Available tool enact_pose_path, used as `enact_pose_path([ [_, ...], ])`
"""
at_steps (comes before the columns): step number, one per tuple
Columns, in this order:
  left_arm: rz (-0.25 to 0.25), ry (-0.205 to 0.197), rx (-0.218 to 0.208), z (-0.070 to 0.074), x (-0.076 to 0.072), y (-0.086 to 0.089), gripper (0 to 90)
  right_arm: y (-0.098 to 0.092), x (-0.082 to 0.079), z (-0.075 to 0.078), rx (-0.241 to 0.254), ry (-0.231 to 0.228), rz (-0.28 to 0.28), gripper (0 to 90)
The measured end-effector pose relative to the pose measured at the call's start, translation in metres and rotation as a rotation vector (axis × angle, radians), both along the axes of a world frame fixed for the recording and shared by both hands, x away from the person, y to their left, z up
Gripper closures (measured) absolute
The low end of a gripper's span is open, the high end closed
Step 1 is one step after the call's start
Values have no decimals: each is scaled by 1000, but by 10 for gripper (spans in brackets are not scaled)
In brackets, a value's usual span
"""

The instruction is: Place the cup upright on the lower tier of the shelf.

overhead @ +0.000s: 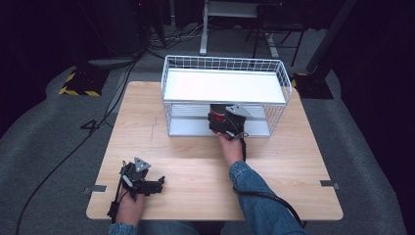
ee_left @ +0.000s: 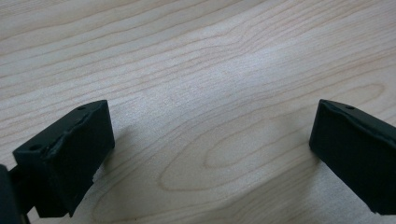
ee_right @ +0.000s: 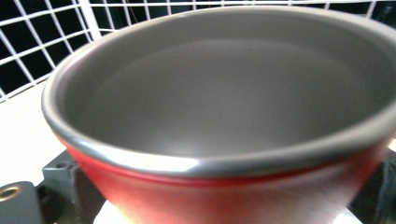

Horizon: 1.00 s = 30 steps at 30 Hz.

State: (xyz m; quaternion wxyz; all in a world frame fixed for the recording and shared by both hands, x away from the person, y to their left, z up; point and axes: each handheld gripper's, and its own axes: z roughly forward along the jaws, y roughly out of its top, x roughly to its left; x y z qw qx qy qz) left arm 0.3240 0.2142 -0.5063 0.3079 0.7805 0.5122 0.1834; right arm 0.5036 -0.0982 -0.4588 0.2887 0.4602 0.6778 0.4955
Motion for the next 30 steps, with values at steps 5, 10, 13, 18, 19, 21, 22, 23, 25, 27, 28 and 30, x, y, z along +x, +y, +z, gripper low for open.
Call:
enact_pose_path([
  [5, -1, 1, 1, 0, 0, 0, 5, 1, -2, 2, -33, -29, 3, 52],
  [10, -1, -1, 2, 0, 0, -1, 6, 1, -3, 3, -51, -23, -15, 14],
  [13, -1, 0, 2, 0, 0, -1, 7, 1, -6, 4, -76, -23, -23, 11],
  [18, -2, 0, 2, 0, 0, -1, 6, -3, -14, 5, -75, -24, -4, 11],
  [19, -2, 0, 2, 0, 0, -1, 6, -3, -14, 5, -75, -24, -4, 11],
  [21, -1, 0, 2, 0, 0, -1, 6, -9, -21, 10, -51, -26, 20, 12],
  [22, -1, 0, 2, 0, 0, -1, 6, -10, -22, 11, -53, -25, 24, 12],
  [23, -1, 0, 1, 0, 0, -1, 6, -12, -24, 12, -51, -21, 29, 12],
  [25, -2, 0, 2, 0, 0, 0, 6, -17, -30, 15, -42, -19, 34, 13],
  [27, -2, 0, 1, 0, 0, -1, 6, -22, -36, 17, -38, -17, 47, 13],
  [28, -2, 0, 1, 0, 0, -1, 6, -24, -38, 18, -36, -18, 52, 15],
  [30, -2, 0, 1, 0, 0, -1, 6, -29, -44, 21, -41, -15, 65, 24],
])
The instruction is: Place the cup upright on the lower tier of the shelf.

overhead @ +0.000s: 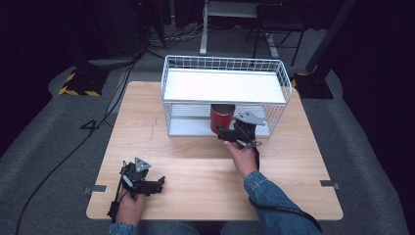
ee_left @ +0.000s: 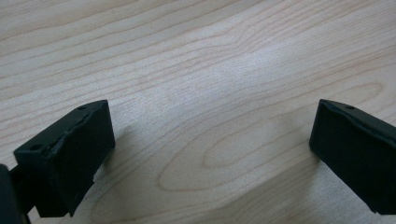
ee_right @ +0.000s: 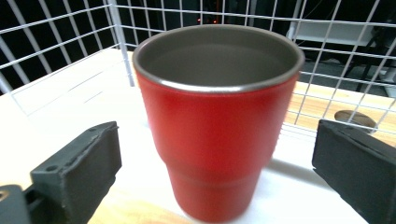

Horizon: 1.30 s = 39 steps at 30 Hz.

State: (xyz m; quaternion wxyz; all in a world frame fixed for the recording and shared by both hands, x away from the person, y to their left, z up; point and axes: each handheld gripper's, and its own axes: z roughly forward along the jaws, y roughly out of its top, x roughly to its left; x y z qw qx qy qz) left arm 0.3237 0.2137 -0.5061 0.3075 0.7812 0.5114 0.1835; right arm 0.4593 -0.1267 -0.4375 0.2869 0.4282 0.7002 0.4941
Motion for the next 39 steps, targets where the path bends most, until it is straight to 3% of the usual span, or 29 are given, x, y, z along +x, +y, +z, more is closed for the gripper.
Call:
enact_pose_path([
  [3, 0, 0, 0, 0, 0, 0, 6, -9, -9, 5, -7, 13, 19, 53],
  [5, 1, 0, -1, 0, 0, 0, 6, -17, -15, 8, 13, 36, 43, 75],
  [13, 1, 0, 0, 0, 0, 0, 6, -40, -36, 22, 36, 48, 72, 85],
  [14, 1, 0, 0, 0, 0, 0, 6, -49, -42, 26, 57, 61, 97, 147],
  [18, 1, 0, 0, 0, 0, 0, 6, -60, -52, 33, 80, 75, 110, 147],
  [27, -5, 2, 4, 0, 1, 0, 3, -85, -75, 44, 58, 103, 139, 154],
  [35, -3, 0, 10, 0, 5, -1, 1, -109, -92, 44, 44, 123, 126, 155],
  [39, 3, 1, 4, 0, 7, -3, 1, -126, -103, 40, 17, 162, 121, 165],
])
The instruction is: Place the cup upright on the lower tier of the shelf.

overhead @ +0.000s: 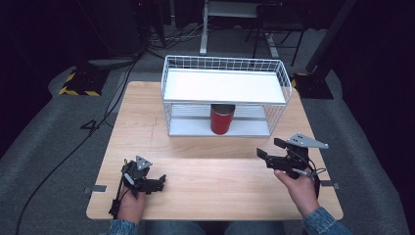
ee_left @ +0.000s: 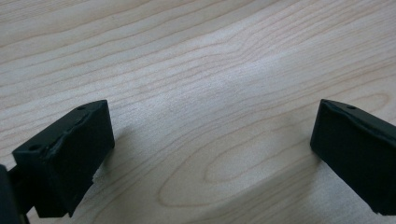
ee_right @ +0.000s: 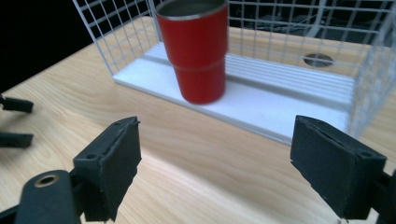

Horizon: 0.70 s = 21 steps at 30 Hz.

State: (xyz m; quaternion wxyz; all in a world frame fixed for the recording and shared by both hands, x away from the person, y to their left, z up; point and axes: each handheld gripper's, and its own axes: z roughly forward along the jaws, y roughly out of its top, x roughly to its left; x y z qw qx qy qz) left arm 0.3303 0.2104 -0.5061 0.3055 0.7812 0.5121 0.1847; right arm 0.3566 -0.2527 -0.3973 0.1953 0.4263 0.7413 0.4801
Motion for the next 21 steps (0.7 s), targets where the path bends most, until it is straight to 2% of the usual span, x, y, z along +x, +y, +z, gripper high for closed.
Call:
enact_pose_path([
  [10, 4, 0, -2, 0, 2, -4, 1, -29, -17, -13, -56, 6, -51, 164],
  [14, 4, 0, -3, 0, 2, -4, 2, -38, -19, -24, -104, 29, -68, 164],
  [21, 3, 0, -2, 0, 2, -4, 1, -51, -20, -48, -136, 88, -97, 164],
])
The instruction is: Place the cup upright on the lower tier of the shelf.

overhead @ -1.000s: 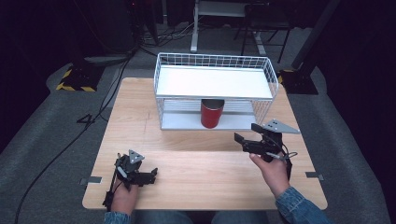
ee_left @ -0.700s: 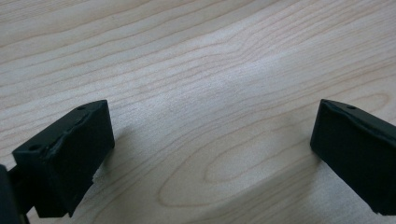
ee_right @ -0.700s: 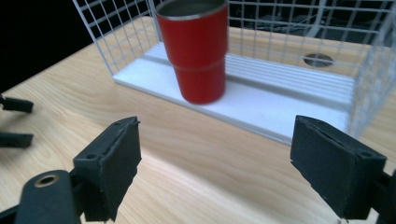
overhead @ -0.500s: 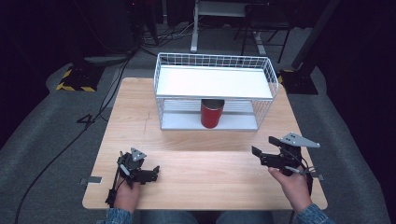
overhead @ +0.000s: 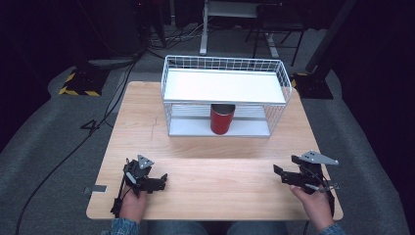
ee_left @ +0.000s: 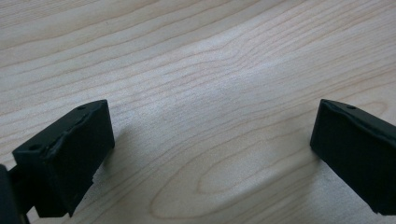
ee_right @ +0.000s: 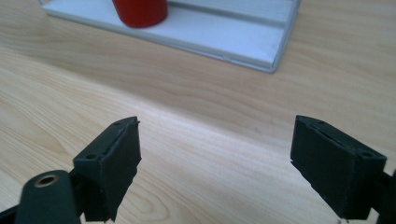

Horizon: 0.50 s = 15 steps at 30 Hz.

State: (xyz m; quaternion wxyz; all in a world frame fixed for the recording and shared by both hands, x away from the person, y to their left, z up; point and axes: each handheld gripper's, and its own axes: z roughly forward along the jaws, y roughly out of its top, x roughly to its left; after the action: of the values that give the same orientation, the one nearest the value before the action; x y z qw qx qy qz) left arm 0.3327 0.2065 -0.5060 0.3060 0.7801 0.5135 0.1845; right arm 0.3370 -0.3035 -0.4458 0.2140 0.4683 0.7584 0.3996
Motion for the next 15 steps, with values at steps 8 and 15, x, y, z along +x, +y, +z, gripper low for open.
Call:
enact_pose_path([
  [8, 0, 0, 0, 0, 0, 0, 1, -9, -1, -26, -20, 61, -21, 164],
  [15, -1, 0, 0, 0, 0, 0, 1, -10, -5, -43, -63, 47, 3, 164],
])
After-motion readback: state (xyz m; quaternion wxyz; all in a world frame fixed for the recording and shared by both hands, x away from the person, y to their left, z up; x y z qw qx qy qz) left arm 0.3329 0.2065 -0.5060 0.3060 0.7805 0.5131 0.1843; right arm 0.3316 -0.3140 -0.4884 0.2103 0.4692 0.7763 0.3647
